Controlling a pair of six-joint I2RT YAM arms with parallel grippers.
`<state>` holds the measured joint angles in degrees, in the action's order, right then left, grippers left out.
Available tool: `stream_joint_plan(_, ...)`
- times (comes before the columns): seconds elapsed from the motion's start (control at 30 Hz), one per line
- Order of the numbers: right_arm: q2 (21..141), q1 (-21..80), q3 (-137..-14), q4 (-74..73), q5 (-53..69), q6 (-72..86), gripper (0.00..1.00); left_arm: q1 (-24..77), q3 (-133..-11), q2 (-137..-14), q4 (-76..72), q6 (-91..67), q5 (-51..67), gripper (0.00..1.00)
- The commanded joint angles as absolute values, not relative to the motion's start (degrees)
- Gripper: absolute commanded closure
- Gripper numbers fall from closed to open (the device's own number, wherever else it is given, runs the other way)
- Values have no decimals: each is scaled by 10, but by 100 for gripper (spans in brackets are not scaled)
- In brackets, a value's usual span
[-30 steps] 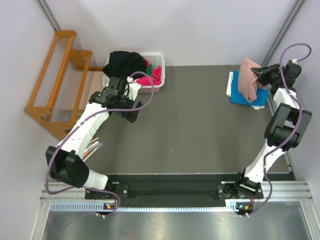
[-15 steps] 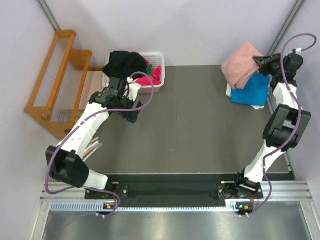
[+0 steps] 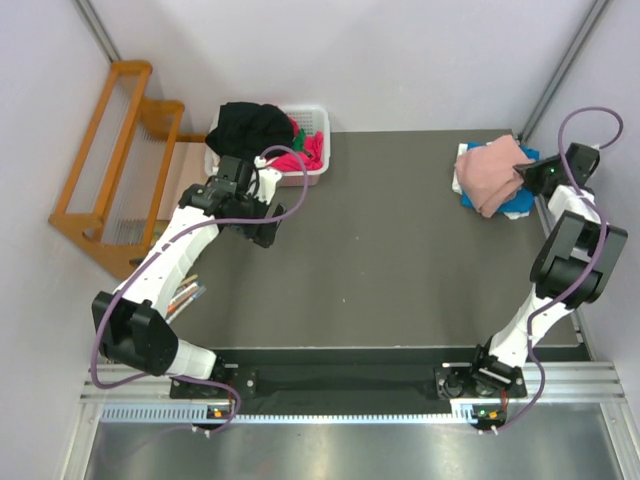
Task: Fold and stack the t-shirts
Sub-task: Neatly place the folded tshirt to the corner
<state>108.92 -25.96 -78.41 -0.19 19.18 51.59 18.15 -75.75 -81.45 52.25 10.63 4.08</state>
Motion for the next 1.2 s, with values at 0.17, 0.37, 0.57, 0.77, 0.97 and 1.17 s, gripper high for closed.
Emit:
stream_joint_plan(0.17, 1024, -272, -840, -184, -115, 455, 100, 179, -751, -782, 526, 111, 40, 11)
stream_joint_plan(0.37, 1118, -268, -949, -272, -72, 428, 80, 178, -752, -790, 522, 110, 50, 11)
stream_joint_plan(0.57, 1166, -256, -1028, -346, -128, 395, 8, 178, -739, -784, 517, 114, 57, 11)
stream_joint_plan(0.77, 1157, -239, -1088, -420, -194, 392, 0, 178, -728, -779, 509, 120, 62, 11)
stream_joint_plan(0.97, 1090, -160, -1192, -453, -337, 362, 0, 176, -706, -776, 503, 124, 66, 11)
stream_joint_plan(1.17, 1004, -104, -1193, -373, -237, 330, 0, 167, -696, -760, 497, 128, 68, 11)
